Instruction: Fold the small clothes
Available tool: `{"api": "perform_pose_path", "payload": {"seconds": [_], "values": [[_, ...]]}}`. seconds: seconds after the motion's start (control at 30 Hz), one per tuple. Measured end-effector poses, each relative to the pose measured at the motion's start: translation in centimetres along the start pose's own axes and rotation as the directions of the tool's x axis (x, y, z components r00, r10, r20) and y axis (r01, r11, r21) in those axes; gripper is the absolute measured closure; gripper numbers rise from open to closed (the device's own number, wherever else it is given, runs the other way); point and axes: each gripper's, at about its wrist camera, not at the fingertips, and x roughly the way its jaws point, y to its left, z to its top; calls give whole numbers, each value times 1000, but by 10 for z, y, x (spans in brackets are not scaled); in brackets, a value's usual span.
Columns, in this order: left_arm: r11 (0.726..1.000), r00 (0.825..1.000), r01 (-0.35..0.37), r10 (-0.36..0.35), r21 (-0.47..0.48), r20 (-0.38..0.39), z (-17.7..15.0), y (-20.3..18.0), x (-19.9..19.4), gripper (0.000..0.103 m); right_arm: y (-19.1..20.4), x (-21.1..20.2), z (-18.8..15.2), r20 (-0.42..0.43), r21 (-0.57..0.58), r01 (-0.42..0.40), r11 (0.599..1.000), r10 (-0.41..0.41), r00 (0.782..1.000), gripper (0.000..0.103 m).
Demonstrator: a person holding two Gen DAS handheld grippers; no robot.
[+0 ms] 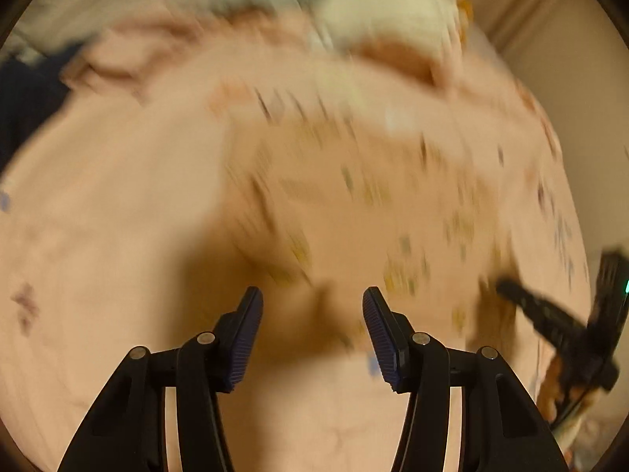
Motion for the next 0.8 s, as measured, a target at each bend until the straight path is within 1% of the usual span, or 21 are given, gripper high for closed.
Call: {"api": "perform_pose_path", "payload": {"seconds": [0.03, 0.07, 0.13, 0.17, 0.2, 0.23, 0.27, 0.3, 0.33, 0.37, 0.4, 0.43, 0.47, 0.5, 0.53, 0.57, 0.6, 0.63, 0.67, 0.73, 0.8], "values": [[1000, 998, 5, -5, -6, -56, -2, -3, 16, 49, 0, 5, -2, -32, 9, -17, 1000, 17, 999, 89], [1000, 996, 0, -2, -25, -87, -3, -4, 28, 49, 0, 11, -4, -68, 18, -17, 1000, 18, 997, 89], [999, 995, -3, 0, -33, -101, -2, -7, 46, 49, 0, 18, -6, -104, 5, 11, 1000, -10, 994, 89], [999, 994, -15, 11, -31, -107, -1, -8, 52, 49, -2, 22, -6, -115, -1, 35, 999, -34, 993, 89], [998, 994, -50, 45, -42, -102, 3, -9, 57, 49, -3, 22, -9, -116, 2, 45, 999, -45, 992, 89], [997, 996, -56, 52, -59, -74, 5, -9, 55, 49, -7, 26, -7, -110, 9, 50, 999, -49, 993, 89], [996, 999, -48, 46, -71, -20, 10, -10, 50, 49, -11, 29, -3, -98, -1, 49, 999, -49, 994, 93], [997, 999, -32, 33, -71, 25, 14, -12, 44, 49, -12, 31, -1, -85, -17, 47, 999, -48, 995, 93], [997, 997, -7, 13, -75, 80, 19, -13, 37, 49, -16, 31, 3, -58, -30, 50, 998, -52, 997, 96], [996, 987, 23, -10, -84, 159, 24, -13, 28, 49, -20, 29, 8, -18, -23, 51, 998, -51, 999, 97], [995, 974, 45, -24, -92, 226, 26, -11, 22, 49, -27, 22, 15, 57, 18, 45, 999, -46, 997, 97], [990, 932, 91, -45, -112, 361, 27, -5, 9, 49, -34, 11, 22, 139, 70, 50, 996, -60, 989, 96], [981, 879, 125, -39, -151, 475, 24, 5, -2, 49, -40, -4, 29, 232, 119, 55, 991, -81, 969, 89], [973, 857, 140, -25, -185, 515, 23, 14, -5, 49, -44, -14, 32, 281, 135, 61, 989, -97, 955, 88], [955, 830, 173, -9, -242, 557, 20, 28, -13, 49, -46, -28, 36, 337, 130, 79, 988, -119, 934, 82], [942, 819, 203, -13, -268, 573, 19, 35, -17, 49, -47, -38, 38, 362, 117, 98, 988, -135, 922, 70], [922, 811, 259, -47, -286, 583, 19, 47, -24, 49, -49, -45, 37, 372, 117, 108, 987, -145, 917, 64], [911, 815, 290, -75, -292, 575, 18, 55, -28, 48, -51, -49, 37, 376, 125, 107, 986, -147, 915, 55], [904, 822, 311, -99, -295, 561, 18, 61, -33, 47, -56, -53, 36, 370, 139, 89, 986, -134, 919, 51], [890, 832, 337, -128, -308, 539, 20, 68, -36, 47, -62, -54, 33, 341, 159, 52, 986, -104, 934, 51], [868, 842, 350, -126, -353, 525, 17, 75, -36, 46, -65, -51, 31, 314, 191, 29, 981, -89, 945, 51]]}}
